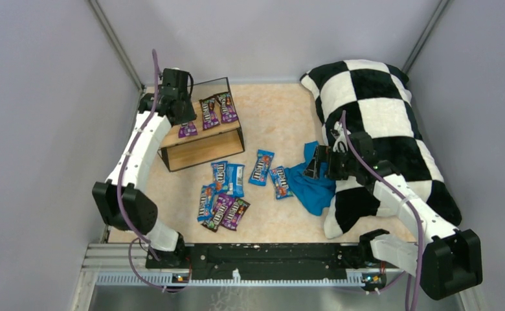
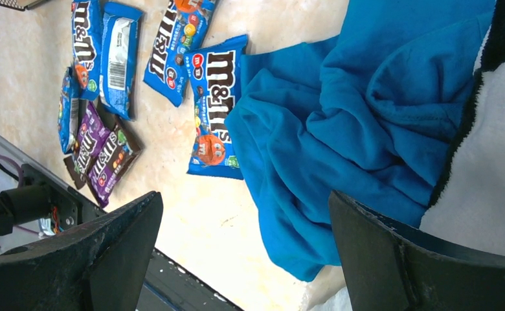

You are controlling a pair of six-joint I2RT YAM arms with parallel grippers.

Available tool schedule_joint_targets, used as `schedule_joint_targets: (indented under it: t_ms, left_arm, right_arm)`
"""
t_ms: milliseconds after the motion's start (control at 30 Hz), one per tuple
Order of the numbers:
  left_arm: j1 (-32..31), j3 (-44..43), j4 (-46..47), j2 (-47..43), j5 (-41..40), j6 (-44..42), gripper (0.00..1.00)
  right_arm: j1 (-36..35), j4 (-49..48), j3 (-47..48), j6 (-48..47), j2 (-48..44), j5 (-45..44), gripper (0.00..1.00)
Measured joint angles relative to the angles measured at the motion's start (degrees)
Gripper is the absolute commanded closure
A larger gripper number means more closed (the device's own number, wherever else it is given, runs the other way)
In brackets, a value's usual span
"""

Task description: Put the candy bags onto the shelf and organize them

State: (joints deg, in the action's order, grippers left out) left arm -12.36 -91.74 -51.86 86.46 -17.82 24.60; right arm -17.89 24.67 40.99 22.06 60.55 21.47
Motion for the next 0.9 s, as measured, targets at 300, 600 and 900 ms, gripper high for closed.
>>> schedule_joint_targets:
  t_ms: [300, 600, 900]
  left_arm:
    - [3.2, -5.4, 0.3, 10.2, 5.9, -5.0, 0.56]
    - [3.5, -7.6, 0.4, 11.5, 8.5, -4.2, 0.53]
    - [3.8, -7.6, 0.4, 11.6, 9.3, -3.5, 0.39]
  right_arm:
    - [0.0, 0.2, -0.2, -0.1, 0.0, -0.4, 0.01]
    - [0.0, 0.1, -0.2, -0.4, 0.1, -0.4, 0.01]
    - [0.0, -0.7, -0.6, -0.5, 0.7, -0.4, 0.01]
